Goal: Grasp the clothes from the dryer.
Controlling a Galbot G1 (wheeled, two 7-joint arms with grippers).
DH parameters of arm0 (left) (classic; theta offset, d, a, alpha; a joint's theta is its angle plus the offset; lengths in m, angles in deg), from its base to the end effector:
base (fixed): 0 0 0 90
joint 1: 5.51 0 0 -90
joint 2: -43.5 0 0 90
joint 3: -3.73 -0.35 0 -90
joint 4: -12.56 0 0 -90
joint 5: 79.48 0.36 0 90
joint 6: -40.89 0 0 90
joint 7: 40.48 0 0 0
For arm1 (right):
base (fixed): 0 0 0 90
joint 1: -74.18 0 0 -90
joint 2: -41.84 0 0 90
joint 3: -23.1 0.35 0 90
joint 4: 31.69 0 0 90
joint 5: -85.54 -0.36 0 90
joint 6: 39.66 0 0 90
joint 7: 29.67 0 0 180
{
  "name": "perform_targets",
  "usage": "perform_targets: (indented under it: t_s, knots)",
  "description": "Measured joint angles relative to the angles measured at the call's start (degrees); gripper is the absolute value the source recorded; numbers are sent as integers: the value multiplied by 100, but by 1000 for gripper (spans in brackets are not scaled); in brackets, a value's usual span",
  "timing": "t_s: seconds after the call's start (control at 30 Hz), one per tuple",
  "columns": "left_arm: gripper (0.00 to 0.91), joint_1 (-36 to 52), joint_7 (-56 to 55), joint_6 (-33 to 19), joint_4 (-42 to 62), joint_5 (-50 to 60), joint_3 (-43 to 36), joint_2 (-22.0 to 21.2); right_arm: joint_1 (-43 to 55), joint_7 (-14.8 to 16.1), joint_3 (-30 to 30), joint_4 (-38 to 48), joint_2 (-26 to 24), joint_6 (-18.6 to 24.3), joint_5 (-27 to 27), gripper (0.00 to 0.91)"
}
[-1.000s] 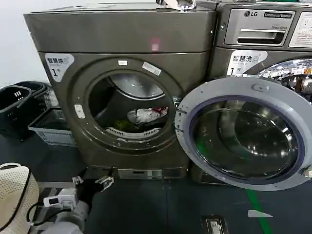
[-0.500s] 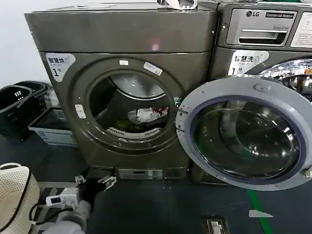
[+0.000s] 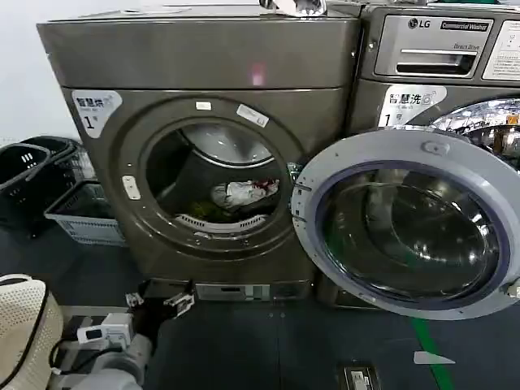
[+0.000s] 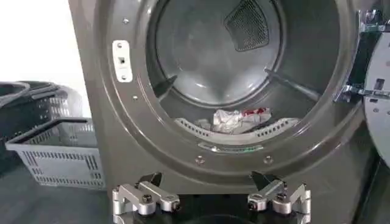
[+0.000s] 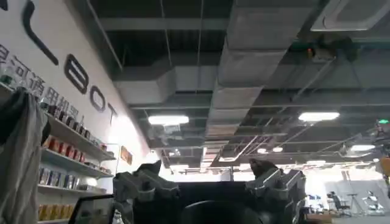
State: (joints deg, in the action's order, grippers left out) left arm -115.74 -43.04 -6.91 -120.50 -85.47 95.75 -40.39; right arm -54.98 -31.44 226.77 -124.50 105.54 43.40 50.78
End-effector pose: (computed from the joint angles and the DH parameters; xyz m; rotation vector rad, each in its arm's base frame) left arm 0.2112 0.0203 -0.1872 0.0042 -2.8033 -0.0436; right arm -0.2079 -0.4425 -0.0267 1.9720 1.8642 -0.4949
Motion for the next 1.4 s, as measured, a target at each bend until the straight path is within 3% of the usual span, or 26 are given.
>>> perform_targets:
  t_s: [1.4]
  knots:
    - [907,60,-42,0,78,-75,-86,-17,93,-50,-136,-9,-31,2,17,907]
